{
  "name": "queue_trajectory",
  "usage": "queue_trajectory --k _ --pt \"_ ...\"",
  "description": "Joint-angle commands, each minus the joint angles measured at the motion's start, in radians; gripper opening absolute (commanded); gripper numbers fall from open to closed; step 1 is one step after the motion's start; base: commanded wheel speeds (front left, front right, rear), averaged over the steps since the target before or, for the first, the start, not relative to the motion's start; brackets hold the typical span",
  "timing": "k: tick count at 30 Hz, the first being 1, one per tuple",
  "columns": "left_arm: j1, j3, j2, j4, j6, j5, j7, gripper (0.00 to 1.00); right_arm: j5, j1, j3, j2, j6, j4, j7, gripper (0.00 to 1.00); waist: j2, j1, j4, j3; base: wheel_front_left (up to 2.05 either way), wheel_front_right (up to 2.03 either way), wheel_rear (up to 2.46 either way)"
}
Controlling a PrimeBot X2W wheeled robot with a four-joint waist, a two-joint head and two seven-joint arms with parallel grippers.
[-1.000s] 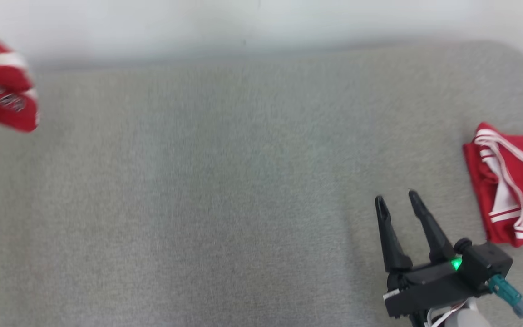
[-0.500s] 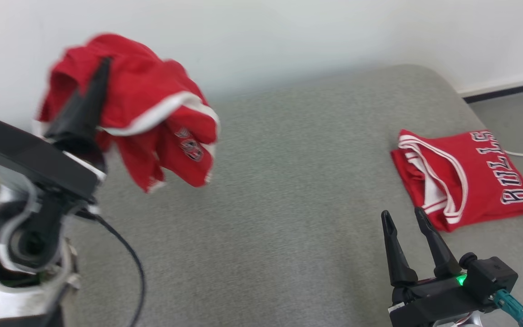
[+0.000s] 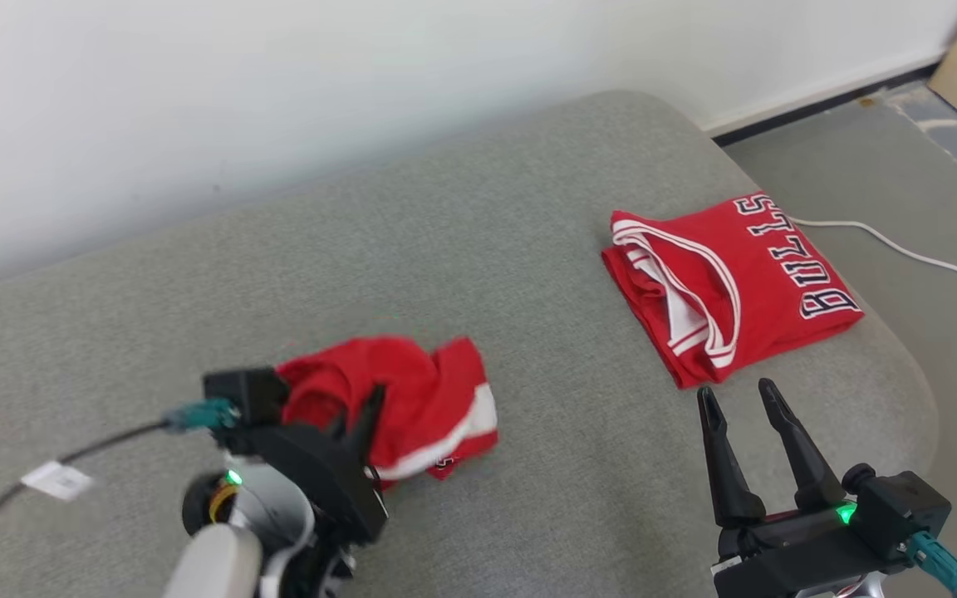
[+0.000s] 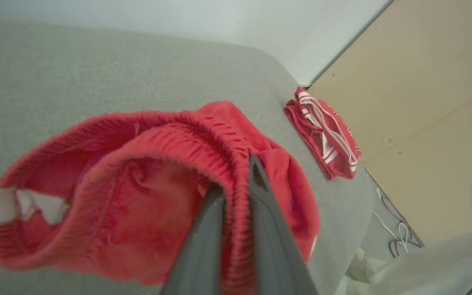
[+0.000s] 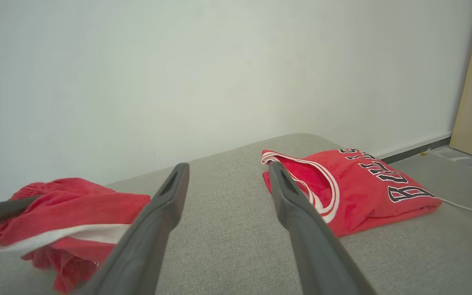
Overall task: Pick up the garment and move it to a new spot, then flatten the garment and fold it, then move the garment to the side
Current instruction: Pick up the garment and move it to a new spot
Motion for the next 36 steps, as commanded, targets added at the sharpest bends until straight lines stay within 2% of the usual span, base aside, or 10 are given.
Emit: queue_trajectory --k 1,2,3,4,5,9,16,20,28,36 --pt "0.011 -0.004 0.000 0.023 -0.004 0.002 -0.016 0.00 0.003 0.006 -0.001 0.002 -0.002 -0.002 0.001 1.00 0.0000 0.0001 -0.020 0.014 0.00 0.00 0.00" --pt "0.009 -0.015 0.000 0.059 -0.002 0.018 -0.026 0.00 0.004 0.006 -0.002 0.003 -0.002 -0.002 0.001 1.00 0.0000 0.0001 -0.021 0.015 0.00 0.00 0.00" --pt "0.008 -0.030 0.003 0.093 0.000 0.042 -0.038 0.35 0.004 0.007 -0.003 0.002 -0.002 -0.002 0.000 1.00 0.0000 0.0001 -0.020 0.014 0.00 0.00 0.00" --pt "0.006 -0.038 0.004 0.124 0.004 0.057 -0.053 1.00 0.005 0.010 -0.008 0.001 -0.002 -0.002 -0.001 1.00 0.0000 0.0001 -0.017 0.013 0.00 0.00 0.00" --pt "0.004 -0.038 0.002 0.147 0.014 0.065 -0.073 1.00 0.004 0.014 -0.014 0.000 -0.002 -0.001 -0.002 1.00 0.0000 0.0001 -0.012 0.011 0.00 0.00 0.00" --pt "0.007 -0.044 -0.006 0.181 0.009 0.076 -0.183 1.00 -0.002 0.030 -0.047 -0.003 -0.002 -0.004 -0.002 1.00 0.0000 0.0001 0.031 -0.003 0.00 0.00 0.00" --pt "0.056 -0.040 0.019 0.124 -0.034 0.121 -0.487 1.00 -0.013 0.052 -0.105 -0.012 -0.002 -0.020 0.004 1.00 0.0000 0.0001 0.131 -0.035 0.00 0.00 0.00" --pt "0.114 -0.021 0.037 0.098 -0.040 0.122 -0.593 1.00 -0.020 0.071 -0.121 -0.017 -0.002 -0.025 0.013 1.00 0.0000 0.0001 0.191 -0.059 0.00 0.00 0.00" --pt "0.258 0.088 0.020 -0.008 -0.010 0.197 -0.634 1.00 -0.023 0.115 -0.125 -0.034 -0.002 -0.016 0.015 1.00 0.0000 0.0001 0.295 -0.098 0.00 0.00 0.00" --pt "0.423 0.148 0.008 -0.087 -0.028 0.341 -0.635 1.00 -0.013 0.153 -0.108 -0.051 -0.002 0.022 0.008 1.00 0.0000 0.0001 0.358 -0.127 0.00 0.00 0.00"
